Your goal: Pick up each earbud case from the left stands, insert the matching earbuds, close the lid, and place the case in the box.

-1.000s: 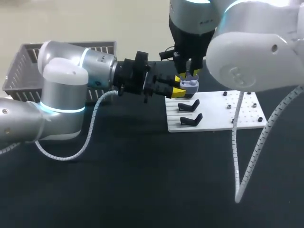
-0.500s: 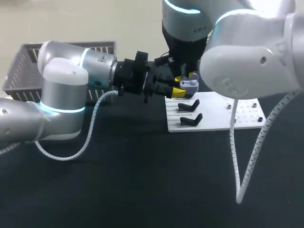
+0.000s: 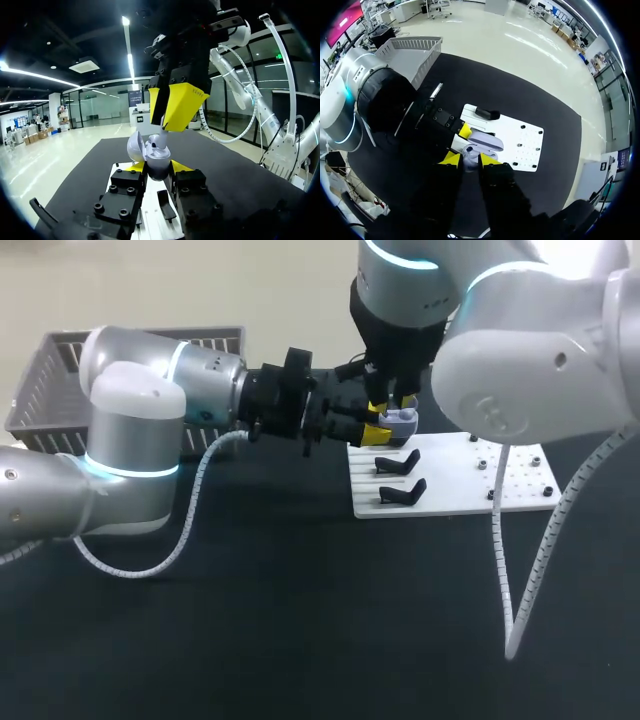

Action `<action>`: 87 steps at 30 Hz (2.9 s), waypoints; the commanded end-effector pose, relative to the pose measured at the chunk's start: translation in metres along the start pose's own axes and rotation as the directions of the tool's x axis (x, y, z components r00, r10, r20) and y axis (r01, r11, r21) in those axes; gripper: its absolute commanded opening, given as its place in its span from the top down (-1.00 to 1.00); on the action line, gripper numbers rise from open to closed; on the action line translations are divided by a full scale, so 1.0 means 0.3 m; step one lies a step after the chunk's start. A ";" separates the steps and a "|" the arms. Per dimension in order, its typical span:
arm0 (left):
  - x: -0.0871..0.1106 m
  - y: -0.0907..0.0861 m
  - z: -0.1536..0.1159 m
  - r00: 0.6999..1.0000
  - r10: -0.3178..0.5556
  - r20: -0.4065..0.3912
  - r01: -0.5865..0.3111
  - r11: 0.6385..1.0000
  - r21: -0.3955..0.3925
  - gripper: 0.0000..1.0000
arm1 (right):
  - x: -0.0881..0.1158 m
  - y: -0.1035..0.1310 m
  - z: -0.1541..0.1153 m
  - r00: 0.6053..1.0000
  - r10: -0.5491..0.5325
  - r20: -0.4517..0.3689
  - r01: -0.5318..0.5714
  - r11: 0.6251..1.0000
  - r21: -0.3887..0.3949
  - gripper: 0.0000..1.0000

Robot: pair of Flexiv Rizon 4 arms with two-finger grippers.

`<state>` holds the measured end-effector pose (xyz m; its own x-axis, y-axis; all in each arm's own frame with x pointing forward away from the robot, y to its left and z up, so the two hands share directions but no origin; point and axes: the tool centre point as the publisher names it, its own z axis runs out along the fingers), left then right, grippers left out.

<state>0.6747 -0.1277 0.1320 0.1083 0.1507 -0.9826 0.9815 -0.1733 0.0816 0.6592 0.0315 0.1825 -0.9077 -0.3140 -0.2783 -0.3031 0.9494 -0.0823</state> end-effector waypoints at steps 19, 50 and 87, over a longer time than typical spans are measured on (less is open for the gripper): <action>0.001 -0.006 0.001 1.000 0.003 0.001 -0.003 1.000 -0.007 1.00 | -0.013 -0.003 0.022 1.000 0.001 0.004 -0.001 1.000 0.014 1.00; 0.001 -0.006 0.001 1.000 0.003 0.001 -0.003 1.000 -0.007 1.00 | -0.014 -0.018 0.054 1.000 0.016 -0.013 -0.016 0.999 0.038 -0.80; 0.001 -0.006 0.001 1.000 0.003 0.001 -0.003 1.000 -0.007 1.00 | -0.150 -0.285 0.040 0.950 0.312 -0.018 -0.306 0.942 0.134 -1.00</action>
<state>0.6746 -0.1278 0.1321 0.1082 0.1511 -0.9826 0.9816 -0.1728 0.0816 0.7222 -0.0364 0.1907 -0.9477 -0.0068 -0.3192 0.0354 0.9914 -0.1260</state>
